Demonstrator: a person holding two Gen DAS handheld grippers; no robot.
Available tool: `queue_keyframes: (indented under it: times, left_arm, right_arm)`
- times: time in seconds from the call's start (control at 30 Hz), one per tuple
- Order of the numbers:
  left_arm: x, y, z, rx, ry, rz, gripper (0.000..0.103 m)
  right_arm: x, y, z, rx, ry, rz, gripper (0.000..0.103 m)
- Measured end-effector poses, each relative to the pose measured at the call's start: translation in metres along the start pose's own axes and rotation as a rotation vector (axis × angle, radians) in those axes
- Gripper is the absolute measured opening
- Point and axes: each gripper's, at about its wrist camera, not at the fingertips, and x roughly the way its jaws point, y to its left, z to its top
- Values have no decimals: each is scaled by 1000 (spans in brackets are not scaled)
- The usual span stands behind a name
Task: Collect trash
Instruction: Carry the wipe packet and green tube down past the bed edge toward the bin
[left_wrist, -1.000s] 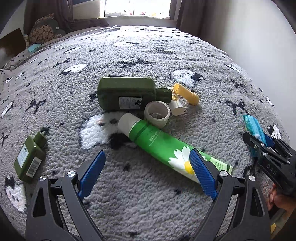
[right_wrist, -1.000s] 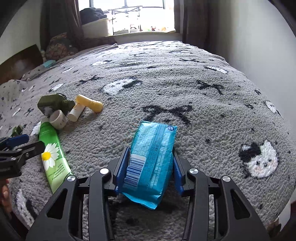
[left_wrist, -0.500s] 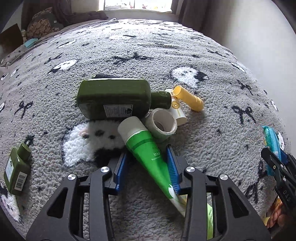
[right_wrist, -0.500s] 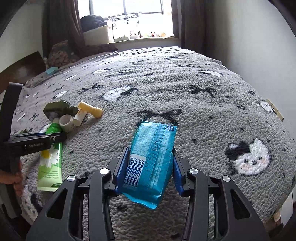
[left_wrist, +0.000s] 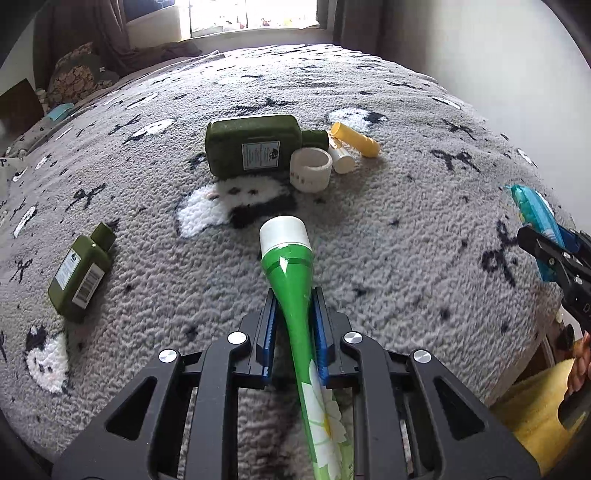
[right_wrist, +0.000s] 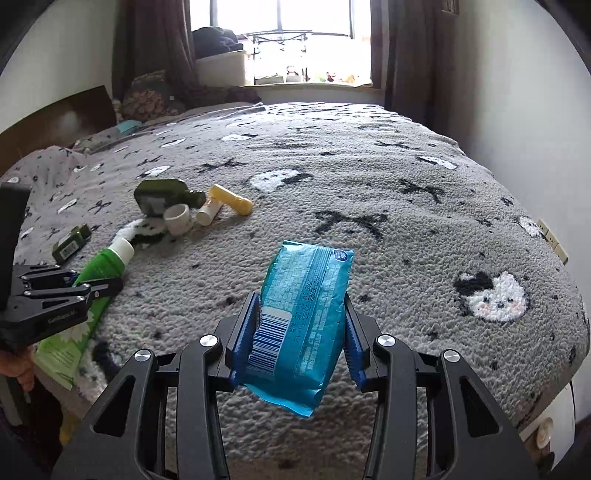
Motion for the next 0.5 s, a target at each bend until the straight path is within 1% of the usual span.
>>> queue_keyframes:
  times: [0.17, 0.5]
  left_arm:
    - [-18, 1, -23, 6, -26, -9, 16]
    - [-72, 3, -70, 16, -107, -7, 15]
  right_arm:
    - [-20, 15, -10, -38, -7, 13, 43]
    - [-77, 36, -28, -99, -71, 40, 43]
